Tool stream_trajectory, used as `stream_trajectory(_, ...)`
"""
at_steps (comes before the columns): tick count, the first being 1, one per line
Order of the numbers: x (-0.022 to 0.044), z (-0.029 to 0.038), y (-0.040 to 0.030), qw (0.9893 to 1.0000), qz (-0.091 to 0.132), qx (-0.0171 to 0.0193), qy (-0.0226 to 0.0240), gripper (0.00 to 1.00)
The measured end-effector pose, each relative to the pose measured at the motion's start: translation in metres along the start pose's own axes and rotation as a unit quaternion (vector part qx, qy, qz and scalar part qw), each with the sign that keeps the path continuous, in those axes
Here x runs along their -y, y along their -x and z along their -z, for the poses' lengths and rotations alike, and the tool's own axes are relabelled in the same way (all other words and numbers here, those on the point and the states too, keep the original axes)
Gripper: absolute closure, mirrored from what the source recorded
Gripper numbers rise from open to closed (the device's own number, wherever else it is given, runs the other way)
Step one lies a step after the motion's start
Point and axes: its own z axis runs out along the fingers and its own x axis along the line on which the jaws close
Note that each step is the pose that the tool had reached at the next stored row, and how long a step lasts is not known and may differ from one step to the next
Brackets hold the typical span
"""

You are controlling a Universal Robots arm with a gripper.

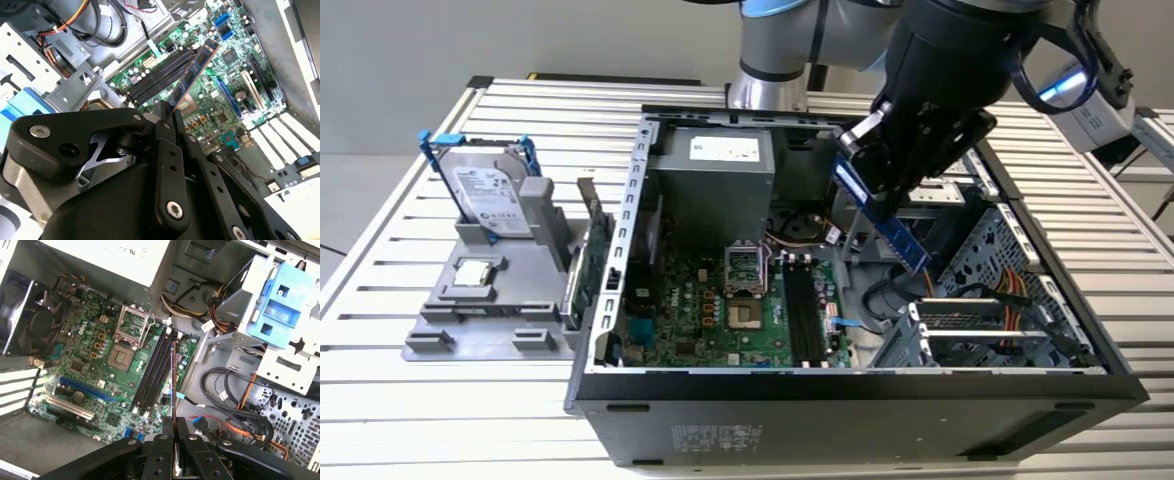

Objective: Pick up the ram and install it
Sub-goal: 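Insert the ram into the slot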

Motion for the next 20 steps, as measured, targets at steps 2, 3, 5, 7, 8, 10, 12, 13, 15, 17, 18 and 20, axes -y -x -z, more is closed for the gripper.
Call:
stream_trajectory(2, 0.0000, 0.0000, -0.0001, 1.0000, -0.008, 0.0002, 0.0000, 1.00)
stream_trajectory(3, -0.0001, 0.0000, -0.0002, 0.9999, -0.012, 0.0003, -0.0001, 1.00)
stream_trajectory(5, -0.0001, -0.0001, -0.0003, 0.9998, -0.020, 0.0006, 0.0000, 1.00)
stream_trajectory(7, -0.0001, -0.0001, -0.0005, 0.9996, -0.027, 0.0008, 0.0000, 1.00)
stream_trajectory(8, -0.0001, -0.0001, -0.0005, 0.9995, -0.031, 0.0009, -0.0001, 1.00)
stream_trajectory(10, -0.0002, -0.0001, -0.0006, 0.9993, -0.039, 0.0011, -0.0001, 1.00)
stream_trajectory(12, -0.0002, -0.0001, -0.0007, 0.9989, -0.046, 0.0013, -0.0001, 1.00)
stream_trajectory(13, -0.0002, -0.0001, -0.0008, 0.9988, -0.050, 0.0014, -0.0001, 1.00)
stream_trajectory(15, -0.0002, -0.0001, -0.0008, 0.9984, -0.057, 0.0016, -0.0002, 1.00)
stream_trajectory(17, -0.0003, -0.0001, -0.0009, 0.9979, -0.064, 0.0018, -0.0003, 1.00)
stream_trajectory(18, -0.0004, 0.0000, -0.0009, 0.9977, -0.068, 0.0019, -0.0004, 1.00)
stream_trajectory(20, -0.0004, 0.0000, -0.0010, 0.9972, -0.075, 0.0021, -0.0004, 1.00)
